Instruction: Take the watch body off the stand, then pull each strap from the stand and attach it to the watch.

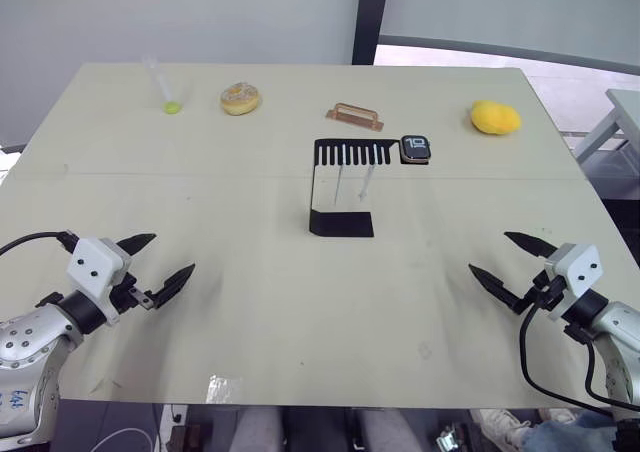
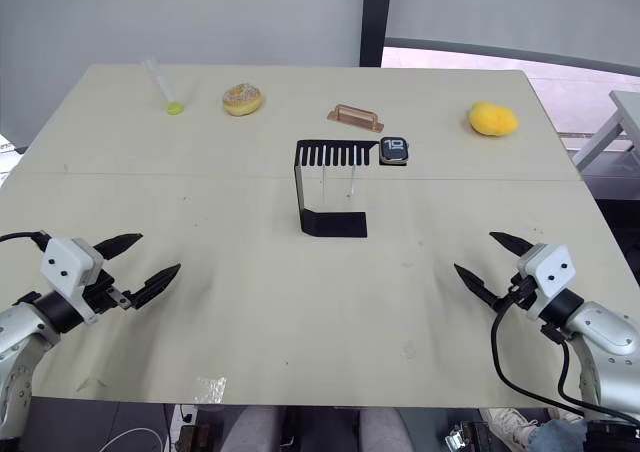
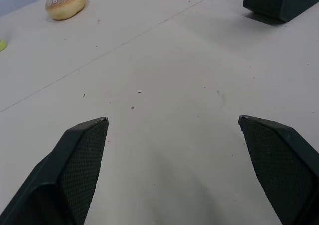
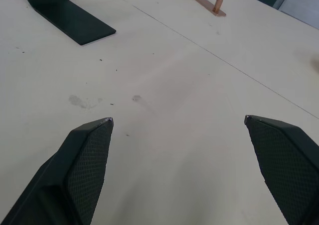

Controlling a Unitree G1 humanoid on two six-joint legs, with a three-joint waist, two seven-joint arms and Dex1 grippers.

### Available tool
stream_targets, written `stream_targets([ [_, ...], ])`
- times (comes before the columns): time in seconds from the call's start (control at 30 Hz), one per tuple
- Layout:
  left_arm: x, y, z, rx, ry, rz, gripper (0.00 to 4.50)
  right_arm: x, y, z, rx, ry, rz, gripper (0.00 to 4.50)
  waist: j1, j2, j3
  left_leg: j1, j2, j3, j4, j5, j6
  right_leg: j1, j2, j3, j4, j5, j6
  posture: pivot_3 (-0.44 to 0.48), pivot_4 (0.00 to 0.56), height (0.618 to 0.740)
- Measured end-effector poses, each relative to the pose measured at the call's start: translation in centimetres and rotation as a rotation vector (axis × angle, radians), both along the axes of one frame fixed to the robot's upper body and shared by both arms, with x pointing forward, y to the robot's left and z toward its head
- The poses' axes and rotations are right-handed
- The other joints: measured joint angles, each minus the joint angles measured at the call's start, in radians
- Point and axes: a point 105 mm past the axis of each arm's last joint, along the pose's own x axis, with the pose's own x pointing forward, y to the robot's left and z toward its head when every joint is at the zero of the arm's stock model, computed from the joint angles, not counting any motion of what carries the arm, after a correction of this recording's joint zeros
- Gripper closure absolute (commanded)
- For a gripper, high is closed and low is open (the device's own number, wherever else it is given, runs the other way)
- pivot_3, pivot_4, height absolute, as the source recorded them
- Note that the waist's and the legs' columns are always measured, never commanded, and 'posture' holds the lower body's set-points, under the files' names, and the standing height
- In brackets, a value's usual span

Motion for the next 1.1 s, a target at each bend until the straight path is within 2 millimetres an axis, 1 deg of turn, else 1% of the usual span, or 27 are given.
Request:
stream_targets([
  [0.1, -0.1, -0.3, 0.2, -0.028, 0.003, -0.016, 0.00, 0.0, 0.1, -0.1, 0.008, 0.003, -0.001, 0.04, 0.000, 0.000, 0.000, 0.000, 0.000, 0.000, 0.000, 0.000, 0.000, 0.000, 0.000, 0.000, 0.000, 0.000, 0.000, 0.000, 0.150, 0.740],
  [0.17, -0.4, -1.3, 0.8, -0.103, 0.004, -0.069, 0.00, -0.3, 0.4, -0.4, 0.042, 0.010, -0.001, 0.04, 0.000, 0.000, 0.000, 0.000, 0.000, 0.000, 0.000, 0.000, 0.000, 0.000, 0.000, 0.000, 0.000, 0.000, 0.000, 0.000, 0.150, 0.740],
  [0.27, -0.9, -2.1, 1.7, -0.146, 0.003, -0.126, 0.00, -0.6, 0.8, -0.7, 0.070, 0.029, 0.000, 0.04, 0.000, 0.000, 0.000, 0.000, 0.000, 0.000, 0.000, 0.000, 0.000, 0.000, 0.000, 0.000, 0.000, 0.000, 0.000, 0.000, 0.150, 0.740],
  [0.4, -1.1, -2.3, 2.0, -0.187, 0.025, -0.161, 0.00, -0.8, 1.5, -0.5, 0.141, 0.020, -0.023, 0.04, -0.002, 0.000, 0.000, 0.000, 0.000, 0.000, 0.000, 0.000, 0.000, 0.000, 0.000, 0.000, 0.000, 0.000, 0.000, 0.000, 0.150, 0.740],
  [0.47, -0.9, -2.7, 2.8, -0.223, 0.017, -0.198, 0.00, -0.9, 2.3, 0.2, 0.214, 0.004, -0.057, 0.04, 0.000, 0.000, 0.000, 0.000, 0.000, -0.001, 0.000, 0.000, 0.000, 0.000, 0.000, 0.000, 0.001, 0.000, 0.000, 0.000, 0.150, 0.740],
  [0.53, -0.9, -4.0, 4.4, -0.249, -0.006, -0.279, 0.00, -1.2, 4.2, 1.8, 0.284, -0.034, -0.059, 0.04, 0.001, 0.000, 0.000, -0.001, 0.000, -0.001, 0.000, 0.000, -0.001, -0.001, 0.000, 0.000, 0.001, 0.000, 0.000, 0.000, 0.150, 0.740],
  [0.57, -1.0, -4.8, 5.5, -0.258, -0.020, -0.330, 0.00, -1.3, 5.5, 3.1, 0.312, -0.066, -0.060, 0.04, 0.001, 0.000, 0.000, -0.001, 0.000, -0.001, 0.000, 0.000, -0.001, -0.001, 0.000, 0.000, 0.002, 0.000, 0.000, 0.000, 0.150, 0.740],
  [0.67, -1.0, -6.3, 7.5, -0.283, -0.043, -0.426, 0.00, -1.7, 9.1, 6.2, 0.357, -0.128, -0.076, 0.04, -0.001, 0.001, 0.000, -0.001, 0.000, -0.002, -0.001, 0.001, -0.003, -0.002, 0.000, 0.000, 0.003, 0.000, 0.000, 0.000, 0.150, 0.740],
  [0.77, -1.0, -7.7, 9.1, -0.311, -0.064, -0.507, 0.00, -2.2, 12.4, 7.7, 0.390, -0.108, -0.062, 0.04, -0.003, 0.000, 0.000, -0.001, 0.000, -0.002, -0.001, 0.002, -0.006, -0.002, 0.001, 0.000, 0.003, 0.000, 0.000, 0.000, 0.150, 0.740],
  [0.8, -1.0, -7.9, 9.3, -0.313, -0.067, -0.520, 0.00, -2.2, 12.9, 7.9, 0.405, -0.102, -0.065, 0.04, -0.003, 0.000, 0.000, -0.001, 0.000, -0.003, -0.001, 0.002, -0.006, -0.002, 0.001, 0.000, 0.003, 0.000, 0.000, 0.000, 0.150, 0.740],
  [0.83, -0.8, -8.5, 9.9, -0.311, -0.073, -0.549, 0.00, -2.0, 14.0, 8.6, 0.436, -0.086, -0.071, 0.04, -0.003, 0.000, 0.000, -0.001, 0.000, -0.003, -0.001, 0.002, -0.006, -0.002, 0.001, 0.000, 0.003, 0.000, 0.000, 0.000, 0.150, 0.740],
  [0.9, -0.6, -9.3, 10.8, -0.311, -0.095, -0.584, 0.00, -1.6, 15.0, 10.0, 0.474, -0.104, -0.077, 0.04, -0.003, 0.000, 0.000, -0.001, 0.000, -0.003, -0.001, 0.003, -0.007, -0.003, 0.001, 0.000, 0.003, 0.000, 0.000, 0.000, 0.150, 0.740],
  [0.97, -0.4, -10.1, 11.9, -0.310, -0.131, -0.616, 0.00, -1.0, 15.7, 12.2, 0.495, -0.151, -0.104, 0.04, -0.003, 0.000, 0.000, -0.001, -0.001, -0.003, -0.001, 0.003, -0.007, -0.004, 0.001, 0.000, 0.004, 0.000, 0.000, 0.000, 0.150, 0.740],
  [1.03, -0.2, -10.4, 12.3, -0.312, -0.144, -0.628, 0.00, -0.4, 15.9, 13.6, 0.520, -0.173, -0.147, 0.04, -0.005, 0.000, 0.000, -0.002, 0.000, -0.003, -0.001, 0.004, -0.008, -0.005, 0.001, 0.000, 0.005, 0.000, 0.000, 0.000, 0.150, 0.740],
  [1.1, -0.1, -10.8, 12.2, -0.315, -0.139, -0.643, 0.00, 0.0, 16.2, 14.3, 0.528, -0.174, -0.177, 0.04, -0.005, 0.000, 0.000, -0.003, 0.000, -0.003, -0.002, 0.005, -0.009, -0.006, 0.001, 0.000, 0.006, 0.000, 0.000, 0.000, 0.150, 0.740],
])
